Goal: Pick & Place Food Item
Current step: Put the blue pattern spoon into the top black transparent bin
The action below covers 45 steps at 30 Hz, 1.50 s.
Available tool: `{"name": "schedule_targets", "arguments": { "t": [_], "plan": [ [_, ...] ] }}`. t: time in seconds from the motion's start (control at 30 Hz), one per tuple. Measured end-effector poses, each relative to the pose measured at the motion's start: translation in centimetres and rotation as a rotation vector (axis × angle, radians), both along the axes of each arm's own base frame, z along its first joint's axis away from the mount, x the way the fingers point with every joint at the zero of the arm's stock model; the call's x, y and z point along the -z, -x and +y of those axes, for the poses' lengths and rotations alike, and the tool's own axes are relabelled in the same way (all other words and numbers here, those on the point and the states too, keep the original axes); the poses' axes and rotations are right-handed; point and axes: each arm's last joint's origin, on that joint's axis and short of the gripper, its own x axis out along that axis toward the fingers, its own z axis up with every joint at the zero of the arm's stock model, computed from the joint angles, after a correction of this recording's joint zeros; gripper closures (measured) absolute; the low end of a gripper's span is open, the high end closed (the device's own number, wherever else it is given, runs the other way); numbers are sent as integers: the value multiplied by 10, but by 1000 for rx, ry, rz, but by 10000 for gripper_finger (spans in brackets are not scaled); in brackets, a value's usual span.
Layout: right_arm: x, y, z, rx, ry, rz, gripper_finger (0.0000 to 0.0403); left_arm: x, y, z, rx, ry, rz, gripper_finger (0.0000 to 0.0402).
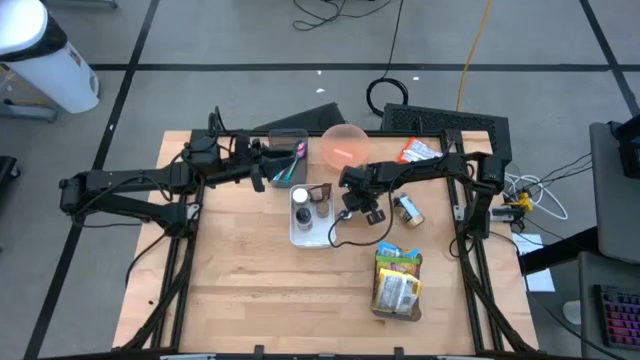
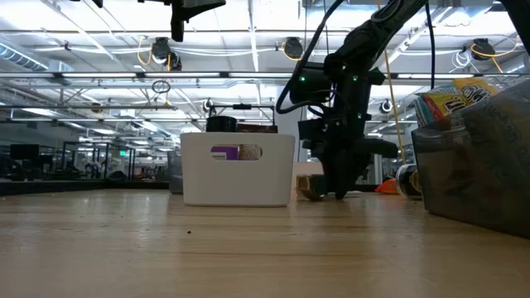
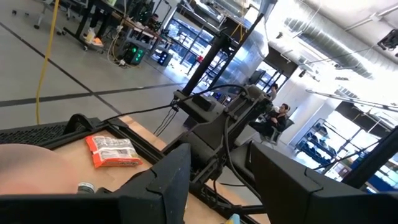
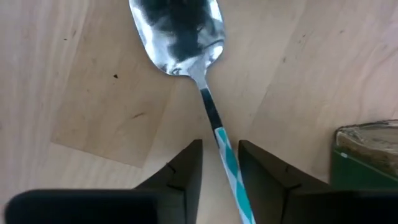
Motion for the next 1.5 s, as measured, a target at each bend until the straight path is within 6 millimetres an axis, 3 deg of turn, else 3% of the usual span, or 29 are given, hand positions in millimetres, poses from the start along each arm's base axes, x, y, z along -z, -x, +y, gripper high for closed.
{"name": "schedule_targets", "arguments": {
  "t": [0.2,0.47,0.73,0.93,1.17,1.33,1.5],
  "plan": [
    [1,1,1,48,-24,7,385,0,0,0,0,0,0,227],
    [-5,9,8,145,-49,68,395,0,0,0,0,3,-1,227],
    [-55,34,19,186,-57,28,399,0,0,0,2,3,0,227],
    [-115,50,18,394,-99,-299,399,0,0,0,-2,-33,7,227],
    [-181,58,9,611,-268,-836,399,1,-1,1,-47,-99,26,227],
    [-205,52,2,654,-354,-1099,399,13,-14,3,-27,-101,80,227],
    [-205,34,-6,658,-479,-1216,399,29,-38,0,59,-97,117,227]
  ]
}}
